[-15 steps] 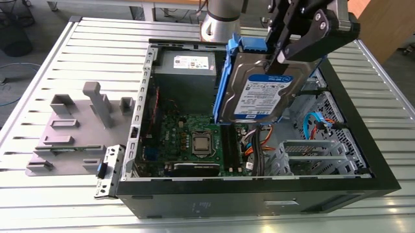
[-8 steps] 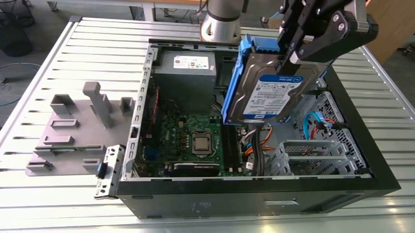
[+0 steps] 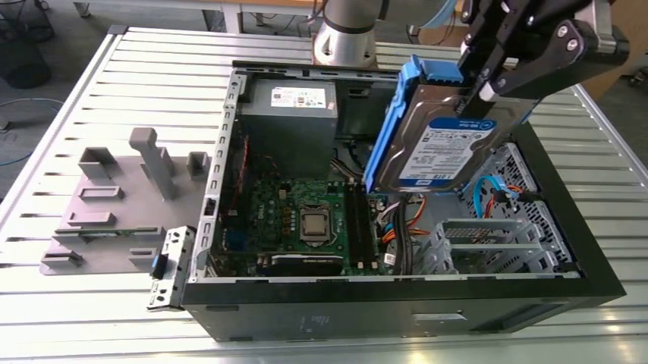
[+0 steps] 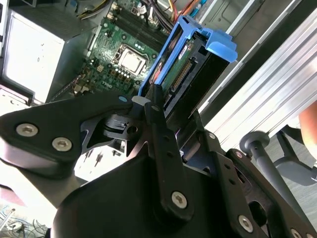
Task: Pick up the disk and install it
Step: 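Pick up the disk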
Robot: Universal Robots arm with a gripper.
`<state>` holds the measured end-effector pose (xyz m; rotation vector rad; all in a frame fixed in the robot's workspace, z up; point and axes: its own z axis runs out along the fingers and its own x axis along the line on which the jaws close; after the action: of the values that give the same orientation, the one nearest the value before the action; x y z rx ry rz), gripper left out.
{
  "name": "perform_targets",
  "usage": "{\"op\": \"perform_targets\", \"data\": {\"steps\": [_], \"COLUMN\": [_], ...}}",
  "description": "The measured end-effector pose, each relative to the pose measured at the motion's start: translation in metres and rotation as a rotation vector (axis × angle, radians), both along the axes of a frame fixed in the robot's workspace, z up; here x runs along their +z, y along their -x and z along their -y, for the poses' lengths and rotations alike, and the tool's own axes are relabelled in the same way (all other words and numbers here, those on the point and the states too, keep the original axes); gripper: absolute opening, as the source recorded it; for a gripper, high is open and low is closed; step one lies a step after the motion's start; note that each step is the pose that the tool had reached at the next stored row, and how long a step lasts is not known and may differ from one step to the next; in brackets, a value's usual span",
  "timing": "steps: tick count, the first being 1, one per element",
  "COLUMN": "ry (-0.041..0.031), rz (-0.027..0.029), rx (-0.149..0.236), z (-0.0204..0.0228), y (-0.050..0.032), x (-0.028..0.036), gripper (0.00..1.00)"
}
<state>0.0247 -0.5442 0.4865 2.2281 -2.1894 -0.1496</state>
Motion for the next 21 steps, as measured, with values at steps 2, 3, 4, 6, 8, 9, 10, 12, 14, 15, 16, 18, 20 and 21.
{"op": "perform_targets", "data": {"steps": [2,3,4,6,8,9,10,12,14,15,16,18,20,21], "ry": [0.0001,0.0001,0.0001,0.0,0.0001,0.0001,0.0,0.0,0.0,0.0001,0.0,0.0001,0.0,0.0001], "rz": [-0.0007,-0.0009,-0.0012,-0.0014,-0.0014,-0.0013,-0.0013,-0.0013,-0.0013,-0.0013,-0.0013,-0.0013,-0.0013,-0.0013], "rx": [0.0,0.0,0.0,0.0,0.0,0.0,0.0,0.0,0.0,0.0,0.0,0.0,0.0,0.0], "z": [0.0,0.0,0.0,-0.0001,-0.0001,-0.0001,0.0,0.0,0.0001,0.0003,0.0006,0.0013,0.0024,0.0031], "y": [-0.0056,-0.0081,-0.0105,-0.0141,-0.0156,-0.0156,-0.0156,-0.0158,-0.0158,-0.0158,-0.0158,-0.0159,-0.0159,-0.0158], "x": [0.0,0.0,0.0,0.0,0.0,0.0,0.0,0.0,0.0,0.0,0.0,0.0,-0.0001,0.0], "gripper": [0.35,0.35,0.35,0.35,0.35,0.35,0.35,0.35,0.35,0.35,0.35,0.35,0.35,0.35]}}
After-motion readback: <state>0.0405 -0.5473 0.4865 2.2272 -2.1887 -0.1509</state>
